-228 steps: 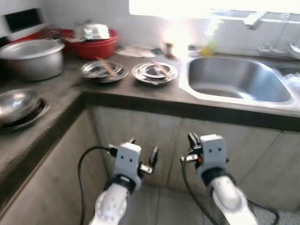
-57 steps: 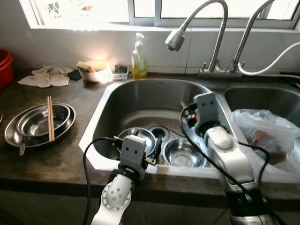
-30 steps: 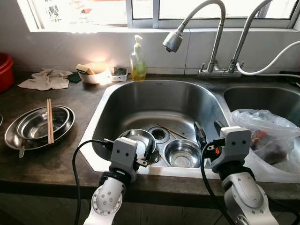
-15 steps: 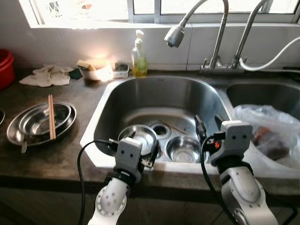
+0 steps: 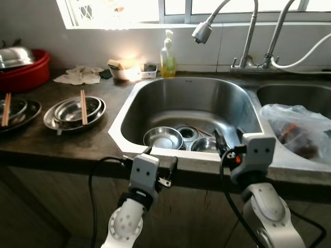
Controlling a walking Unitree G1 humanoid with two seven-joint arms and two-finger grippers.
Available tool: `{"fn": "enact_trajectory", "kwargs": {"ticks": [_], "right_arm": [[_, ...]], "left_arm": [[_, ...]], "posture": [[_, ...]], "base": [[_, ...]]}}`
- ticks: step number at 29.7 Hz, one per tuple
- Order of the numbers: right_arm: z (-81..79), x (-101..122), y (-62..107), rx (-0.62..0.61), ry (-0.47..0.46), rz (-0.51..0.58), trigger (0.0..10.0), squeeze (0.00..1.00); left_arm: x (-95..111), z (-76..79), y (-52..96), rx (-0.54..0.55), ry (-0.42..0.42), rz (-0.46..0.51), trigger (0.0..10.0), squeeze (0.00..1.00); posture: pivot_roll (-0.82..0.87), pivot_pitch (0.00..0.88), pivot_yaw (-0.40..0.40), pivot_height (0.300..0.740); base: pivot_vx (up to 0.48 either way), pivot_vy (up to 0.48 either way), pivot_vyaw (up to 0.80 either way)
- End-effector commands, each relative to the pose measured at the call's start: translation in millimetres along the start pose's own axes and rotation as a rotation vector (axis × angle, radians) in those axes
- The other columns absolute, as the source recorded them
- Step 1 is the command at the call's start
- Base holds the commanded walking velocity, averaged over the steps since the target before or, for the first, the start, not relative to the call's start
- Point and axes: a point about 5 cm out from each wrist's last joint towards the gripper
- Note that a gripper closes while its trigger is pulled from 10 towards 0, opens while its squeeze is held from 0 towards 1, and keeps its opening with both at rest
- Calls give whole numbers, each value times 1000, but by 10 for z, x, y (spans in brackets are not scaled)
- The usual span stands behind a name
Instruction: Kitchen organization
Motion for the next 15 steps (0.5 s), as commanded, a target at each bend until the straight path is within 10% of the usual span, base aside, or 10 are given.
{"fn": "enact_trajectory", "kwargs": {"ticks": [1,15], "right_arm": [[-30,27,-2,8,-4,9,10000,0],[-19,-4,1,6,13,-4,10000,0]], "left_arm": [[7,-29,11,7,-12,-2,10000,0],[1,-25,6,7,-13,-5,10000,0]], "posture": [[42,32,-11,740],[41,32,-10,740]], "base": [[-315,0,0],[-315,0,0]]}}
Point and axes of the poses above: a point about 5 cm out from each wrist's last joint towards the gripper, its own y axis pointing back from the gripper into the wrist, its own x axis along the axis of the wrist's last joint, z = x × y
